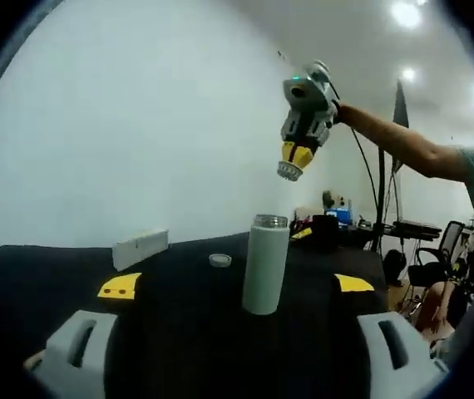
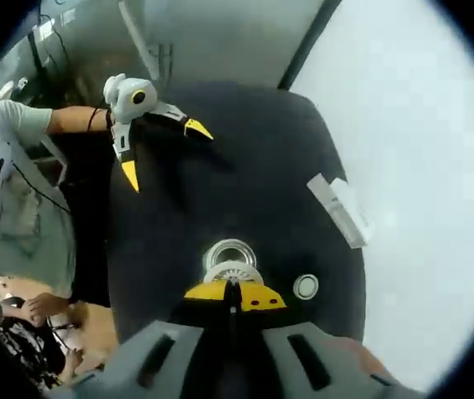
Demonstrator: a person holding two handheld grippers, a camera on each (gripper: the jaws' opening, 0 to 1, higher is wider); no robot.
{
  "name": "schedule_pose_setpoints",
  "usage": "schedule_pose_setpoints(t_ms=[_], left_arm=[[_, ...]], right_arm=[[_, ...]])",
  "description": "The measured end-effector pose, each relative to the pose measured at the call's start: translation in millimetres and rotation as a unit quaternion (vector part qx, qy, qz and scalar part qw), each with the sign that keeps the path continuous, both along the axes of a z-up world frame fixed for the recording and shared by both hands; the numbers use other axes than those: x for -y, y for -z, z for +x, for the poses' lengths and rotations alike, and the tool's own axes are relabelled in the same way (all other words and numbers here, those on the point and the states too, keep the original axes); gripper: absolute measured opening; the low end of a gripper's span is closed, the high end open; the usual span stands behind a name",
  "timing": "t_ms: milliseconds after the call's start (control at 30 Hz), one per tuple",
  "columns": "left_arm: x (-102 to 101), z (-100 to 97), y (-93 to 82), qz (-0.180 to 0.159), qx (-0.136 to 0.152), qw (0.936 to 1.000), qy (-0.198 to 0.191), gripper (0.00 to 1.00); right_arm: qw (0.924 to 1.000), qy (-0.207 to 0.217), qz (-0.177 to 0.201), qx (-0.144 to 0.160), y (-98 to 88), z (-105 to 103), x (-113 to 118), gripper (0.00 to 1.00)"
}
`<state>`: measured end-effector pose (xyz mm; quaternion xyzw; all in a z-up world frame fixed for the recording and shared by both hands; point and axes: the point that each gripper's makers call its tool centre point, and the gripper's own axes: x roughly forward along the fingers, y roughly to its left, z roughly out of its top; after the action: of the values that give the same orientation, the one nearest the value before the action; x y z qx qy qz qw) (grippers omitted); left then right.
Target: Assemble the cup parts correctly, then place the assembled cup into the box.
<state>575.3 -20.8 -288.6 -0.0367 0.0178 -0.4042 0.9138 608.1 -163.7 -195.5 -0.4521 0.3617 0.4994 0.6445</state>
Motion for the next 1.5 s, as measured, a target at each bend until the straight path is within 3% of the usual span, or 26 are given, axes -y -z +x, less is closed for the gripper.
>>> schedule_pose_setpoints(t_ms=[200, 533, 1067, 1500], left_arm=[[2.8, -6.7, 18.8, 0.014, -0.006, 0.9996, 0.024, 0.9], [4.8, -7.6, 33.6, 0.014, -0.027, 0.9987, 0.041, 0.86], [0.0, -7.3, 30.6, -0.005, -0.03, 0.9986, 0.042, 0.82], [-1.8, -10.3, 31.6, -0.001, -0.027, 0.9987, 0.043, 0.78]], right_arm=[[0.9988, 0.005, -0.036, -0.032, 14.7, 6.9, -2.6, 0.01], [0.9947, 0.001, -0.087, -0.054, 48.3, 14.4, -6.2, 0.01], [0.9914, -0.005, -0.111, -0.069, 64.3, 17.0, -7.1, 0.01], [0.9882, -0.013, -0.132, -0.076, 78.4, 23.8, -5.9, 0.01]])
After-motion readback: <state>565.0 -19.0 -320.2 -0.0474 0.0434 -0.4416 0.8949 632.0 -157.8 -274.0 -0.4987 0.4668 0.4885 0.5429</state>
